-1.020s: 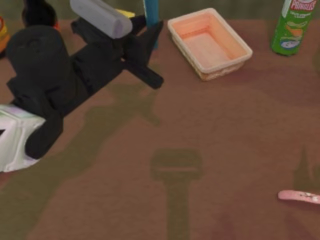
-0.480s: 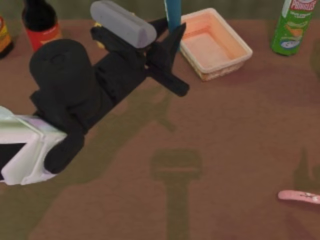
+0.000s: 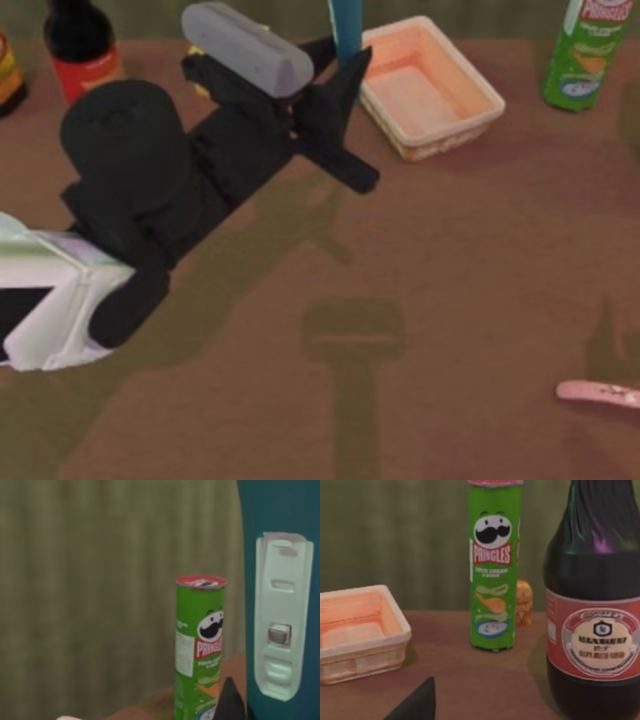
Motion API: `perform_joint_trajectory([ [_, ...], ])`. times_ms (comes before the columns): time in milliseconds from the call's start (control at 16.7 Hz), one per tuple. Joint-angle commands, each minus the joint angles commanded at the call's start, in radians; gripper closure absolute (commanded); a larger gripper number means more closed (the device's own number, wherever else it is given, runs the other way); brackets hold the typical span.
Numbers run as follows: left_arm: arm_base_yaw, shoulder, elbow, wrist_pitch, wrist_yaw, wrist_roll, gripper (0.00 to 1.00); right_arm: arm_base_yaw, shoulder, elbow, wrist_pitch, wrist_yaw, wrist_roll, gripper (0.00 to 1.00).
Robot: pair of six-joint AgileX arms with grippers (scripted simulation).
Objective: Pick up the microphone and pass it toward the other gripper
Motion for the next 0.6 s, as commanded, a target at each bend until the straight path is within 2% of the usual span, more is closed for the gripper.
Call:
perform_joint_trajectory([
  [120,0.0,0.0,0.0,0.0,0.0,0.0,1.0,0.024,0.054,0.041,0.023,-0.033,-0.003,0.0],
  [240,0.0,0.0,0.0,0.0,0.0,0.0,1.0,0.06,0.151,0.107,0.06,-0.083,-0.008,0.0],
  [600,0.0,0.0,0.0,0.0,0.0,0.0,1.0,0.204,0.613,0.391,0.223,-0.288,-0.031,0.0],
])
